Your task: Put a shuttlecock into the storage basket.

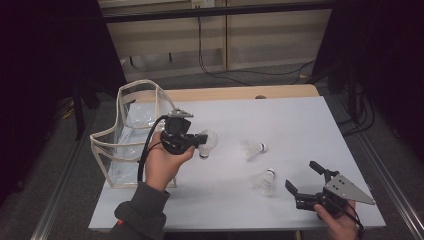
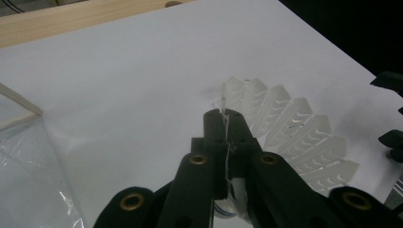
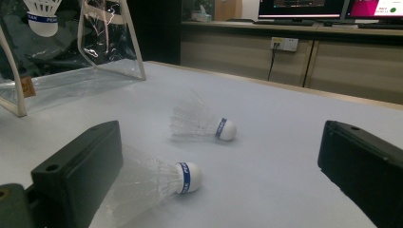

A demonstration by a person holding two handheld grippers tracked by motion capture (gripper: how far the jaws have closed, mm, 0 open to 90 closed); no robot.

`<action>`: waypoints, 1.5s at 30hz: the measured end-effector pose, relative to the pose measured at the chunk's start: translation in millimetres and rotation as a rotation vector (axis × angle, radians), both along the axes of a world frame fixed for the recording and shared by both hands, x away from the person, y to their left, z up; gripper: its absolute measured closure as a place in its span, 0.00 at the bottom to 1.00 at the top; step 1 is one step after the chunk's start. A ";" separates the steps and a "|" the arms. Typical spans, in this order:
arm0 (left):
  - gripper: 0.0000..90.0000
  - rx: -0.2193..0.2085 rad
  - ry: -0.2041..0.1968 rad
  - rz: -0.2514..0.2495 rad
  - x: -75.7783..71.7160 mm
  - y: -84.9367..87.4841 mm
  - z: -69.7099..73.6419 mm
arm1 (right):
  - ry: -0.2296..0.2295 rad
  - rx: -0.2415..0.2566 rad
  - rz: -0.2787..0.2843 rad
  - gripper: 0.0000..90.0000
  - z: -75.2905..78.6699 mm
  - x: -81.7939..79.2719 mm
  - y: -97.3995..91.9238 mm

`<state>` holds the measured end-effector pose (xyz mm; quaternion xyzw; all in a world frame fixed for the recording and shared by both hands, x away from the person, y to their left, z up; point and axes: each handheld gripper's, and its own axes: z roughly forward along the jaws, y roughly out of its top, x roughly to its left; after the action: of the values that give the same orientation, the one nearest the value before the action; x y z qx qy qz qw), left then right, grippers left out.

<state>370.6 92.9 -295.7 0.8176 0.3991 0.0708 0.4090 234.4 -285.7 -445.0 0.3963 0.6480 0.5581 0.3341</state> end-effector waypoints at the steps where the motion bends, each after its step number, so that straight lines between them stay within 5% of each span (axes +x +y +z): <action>1: 1.00 0.005 0.000 -0.003 0.7 0.6 1.0 | 0.002 0.001 0.001 0.01 0.1 -0.1 0.0; 45: 1.00 -0.011 0.029 0.023 20.8 6.5 24.7 | -0.001 0.001 0.000 0.01 0.4 -0.3 -0.6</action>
<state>391.5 99.4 -270.9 0.8116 0.4148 0.0614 0.4068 234.1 -286.3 -444.6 0.3960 0.6477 0.5585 0.3342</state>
